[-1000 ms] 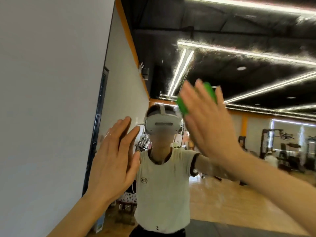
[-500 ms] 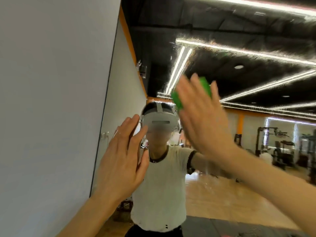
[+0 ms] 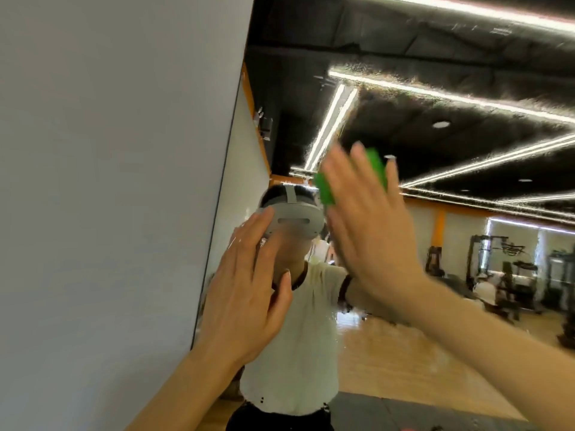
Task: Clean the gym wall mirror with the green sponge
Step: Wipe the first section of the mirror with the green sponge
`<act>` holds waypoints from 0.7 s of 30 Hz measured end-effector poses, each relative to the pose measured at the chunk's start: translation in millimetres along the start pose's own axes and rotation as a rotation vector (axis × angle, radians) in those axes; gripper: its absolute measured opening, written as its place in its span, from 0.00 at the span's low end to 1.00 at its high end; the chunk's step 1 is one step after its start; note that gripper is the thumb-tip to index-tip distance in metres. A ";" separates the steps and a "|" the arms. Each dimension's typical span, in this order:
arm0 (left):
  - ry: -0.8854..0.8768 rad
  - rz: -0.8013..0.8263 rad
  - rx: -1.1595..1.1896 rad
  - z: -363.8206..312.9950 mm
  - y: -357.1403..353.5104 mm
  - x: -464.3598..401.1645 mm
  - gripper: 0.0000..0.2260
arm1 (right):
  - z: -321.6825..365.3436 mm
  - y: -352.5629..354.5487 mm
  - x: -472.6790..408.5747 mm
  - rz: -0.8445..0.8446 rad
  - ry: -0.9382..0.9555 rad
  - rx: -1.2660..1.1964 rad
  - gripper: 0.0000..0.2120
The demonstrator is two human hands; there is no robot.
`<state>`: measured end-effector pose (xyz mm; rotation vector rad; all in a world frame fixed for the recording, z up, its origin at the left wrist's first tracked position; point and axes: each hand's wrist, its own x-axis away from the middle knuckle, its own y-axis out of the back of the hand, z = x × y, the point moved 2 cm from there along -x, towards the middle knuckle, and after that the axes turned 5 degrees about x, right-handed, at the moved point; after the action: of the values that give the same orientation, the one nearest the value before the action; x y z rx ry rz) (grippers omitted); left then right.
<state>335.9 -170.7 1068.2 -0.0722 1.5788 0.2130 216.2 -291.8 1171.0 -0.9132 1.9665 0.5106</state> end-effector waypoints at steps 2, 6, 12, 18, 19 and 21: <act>-0.004 -0.005 0.001 4.1 4.7 9.9 0.28 | 24.6 3.1 57.8 0.059 0.251 -0.006 0.28; -0.009 -0.002 -0.066 15.9 12.9 29.4 0.28 | 6.4 2.7 34.8 0.078 0.471 0.010 0.26; -0.011 -0.013 -0.063 17.4 12.5 33.0 0.27 | -9.6 0.7 -79.4 -0.051 -0.110 0.008 0.25; -0.026 -0.025 -0.028 22.1 9.4 37.2 0.27 | 48.7 2.5 65.0 0.055 0.428 0.036 0.28; -0.025 -0.021 -0.024 22.9 9.1 37.8 0.27 | 44.4 3.1 65.4 0.063 0.501 0.045 0.28; -0.023 -0.015 -0.026 23.4 9.1 38.4 0.27 | 31.6 0.5 35.7 0.080 0.490 0.051 0.27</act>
<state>356.4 -154.3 1030.7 -0.1015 1.5519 0.2223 221.0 -285.2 1123.9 -0.9982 2.4522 0.2946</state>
